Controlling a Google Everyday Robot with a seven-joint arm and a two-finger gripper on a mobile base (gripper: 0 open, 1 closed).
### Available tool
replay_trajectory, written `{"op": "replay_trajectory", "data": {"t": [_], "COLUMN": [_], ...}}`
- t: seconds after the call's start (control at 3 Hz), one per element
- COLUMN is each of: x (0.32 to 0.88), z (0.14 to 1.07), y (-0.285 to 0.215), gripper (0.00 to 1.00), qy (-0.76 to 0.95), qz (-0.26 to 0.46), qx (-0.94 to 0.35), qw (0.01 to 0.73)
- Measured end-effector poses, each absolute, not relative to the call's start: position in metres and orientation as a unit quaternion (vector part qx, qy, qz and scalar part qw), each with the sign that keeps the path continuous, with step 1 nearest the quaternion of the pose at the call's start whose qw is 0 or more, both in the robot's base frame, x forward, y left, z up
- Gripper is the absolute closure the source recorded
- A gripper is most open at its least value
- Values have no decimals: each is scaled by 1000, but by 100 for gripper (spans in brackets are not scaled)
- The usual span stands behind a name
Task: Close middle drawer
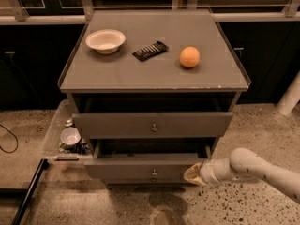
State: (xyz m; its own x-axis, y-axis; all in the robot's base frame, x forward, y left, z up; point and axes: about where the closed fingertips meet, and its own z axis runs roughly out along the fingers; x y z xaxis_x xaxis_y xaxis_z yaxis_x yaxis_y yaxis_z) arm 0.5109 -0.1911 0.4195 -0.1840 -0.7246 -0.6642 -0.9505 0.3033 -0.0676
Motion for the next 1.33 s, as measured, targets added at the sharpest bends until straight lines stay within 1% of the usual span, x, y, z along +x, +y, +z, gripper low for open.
{"op": "replay_trajectory", "data": {"t": [0.33, 0.67, 1.33], "x": [566, 573, 573], "z": [435, 436, 436], "y": [-218, -222, -222], "gripper": [100, 81, 34], "qy": [768, 771, 771], "qz": [133, 127, 127], "qx": [-538, -534, -534], "qw": [321, 323, 323]}}
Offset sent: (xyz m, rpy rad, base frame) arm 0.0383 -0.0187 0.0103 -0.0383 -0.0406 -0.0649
